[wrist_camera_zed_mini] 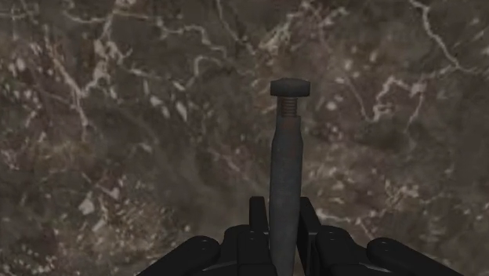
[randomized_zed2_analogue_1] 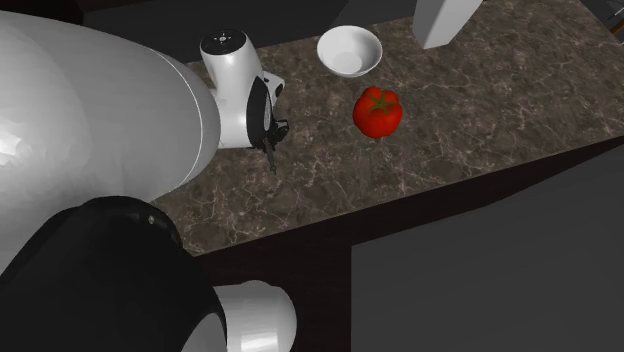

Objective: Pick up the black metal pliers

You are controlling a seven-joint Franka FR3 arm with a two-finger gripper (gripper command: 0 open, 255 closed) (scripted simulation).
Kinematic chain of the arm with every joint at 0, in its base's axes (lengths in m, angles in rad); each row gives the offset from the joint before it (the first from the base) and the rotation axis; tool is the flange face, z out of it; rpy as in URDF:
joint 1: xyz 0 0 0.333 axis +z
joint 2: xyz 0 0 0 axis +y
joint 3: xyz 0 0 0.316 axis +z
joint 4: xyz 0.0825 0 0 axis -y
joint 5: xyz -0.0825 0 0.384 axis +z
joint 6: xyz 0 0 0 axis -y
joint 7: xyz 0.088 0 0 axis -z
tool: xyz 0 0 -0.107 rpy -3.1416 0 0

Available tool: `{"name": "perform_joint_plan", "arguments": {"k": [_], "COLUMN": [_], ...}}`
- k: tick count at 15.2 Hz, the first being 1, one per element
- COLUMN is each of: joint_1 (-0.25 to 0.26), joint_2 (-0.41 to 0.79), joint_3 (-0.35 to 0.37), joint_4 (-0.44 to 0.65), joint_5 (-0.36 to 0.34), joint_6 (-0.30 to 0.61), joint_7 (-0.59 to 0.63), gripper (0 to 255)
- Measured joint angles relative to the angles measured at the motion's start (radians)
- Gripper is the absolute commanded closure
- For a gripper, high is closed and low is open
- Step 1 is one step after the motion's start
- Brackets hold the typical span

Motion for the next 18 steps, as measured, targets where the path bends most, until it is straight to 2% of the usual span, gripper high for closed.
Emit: {"name": "perform_joint_plan", "arguments": {"k": [5, 18], "joint_1": [0.0, -0.001], "joint_2": [-0.006, -0.155], "joint_3": [0.001, 0.01], "joint_4": [0.004, 0.066], "joint_5": [0.0, 0.002], "joint_6": [-0.01, -0.22], "joint_7": [0.001, -0.005], "gripper": [255, 255]}}
